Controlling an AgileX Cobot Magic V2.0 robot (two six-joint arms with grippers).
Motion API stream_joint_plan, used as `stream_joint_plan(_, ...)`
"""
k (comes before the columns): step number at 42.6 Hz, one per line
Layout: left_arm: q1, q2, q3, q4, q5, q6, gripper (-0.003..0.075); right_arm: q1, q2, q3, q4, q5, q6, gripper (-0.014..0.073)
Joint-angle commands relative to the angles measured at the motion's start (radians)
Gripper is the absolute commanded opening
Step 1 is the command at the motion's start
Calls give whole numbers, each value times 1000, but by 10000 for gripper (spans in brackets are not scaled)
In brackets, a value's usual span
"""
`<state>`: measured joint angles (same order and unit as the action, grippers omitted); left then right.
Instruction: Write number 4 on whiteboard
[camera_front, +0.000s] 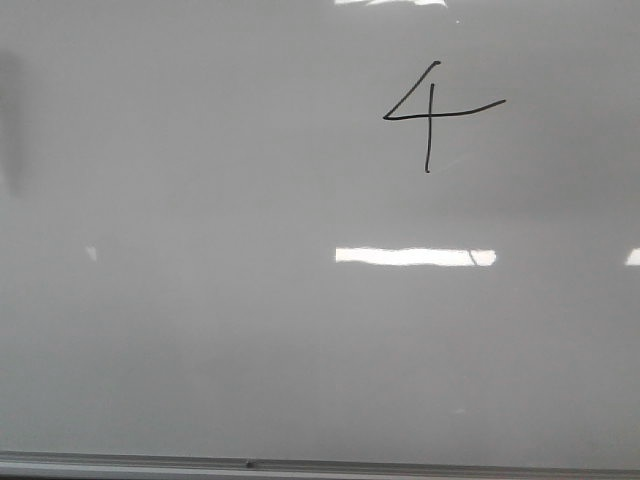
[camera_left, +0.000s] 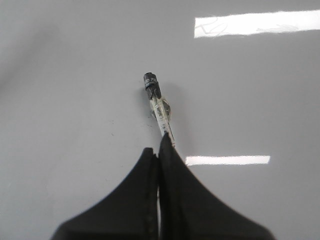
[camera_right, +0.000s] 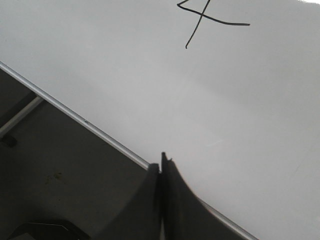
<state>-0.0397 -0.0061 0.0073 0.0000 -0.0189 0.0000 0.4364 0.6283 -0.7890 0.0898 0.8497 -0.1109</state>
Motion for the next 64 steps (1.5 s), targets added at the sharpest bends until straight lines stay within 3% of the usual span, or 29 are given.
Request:
stream_joint_plan(1,1,-17,5,-10,-85,-8,-20,-5,0,-26,-5,-61,1,-69)
stream_joint_plan(38,1,-15,5,-10,-85,-8,-20,-1,-30,1,-4,-92,1,-69)
stream_joint_plan(45,1,-15,5,-10,-85,-8,-20,-111,-157,155,-10,-264,-8,-69)
stream_joint_plan(49,1,-15,5,-10,-85,-8,-20,-219,-294,325,-10,-491,-8,-69)
stream_joint_plan(54,1,-15,5,-10,-85,-8,-20,-290,-435,497,-10,-676,-8,-69)
stream_joint_plan(64,1,-15,5,-10,-85,-8,-20,-397,-661,778,-10,-908,-8,-69)
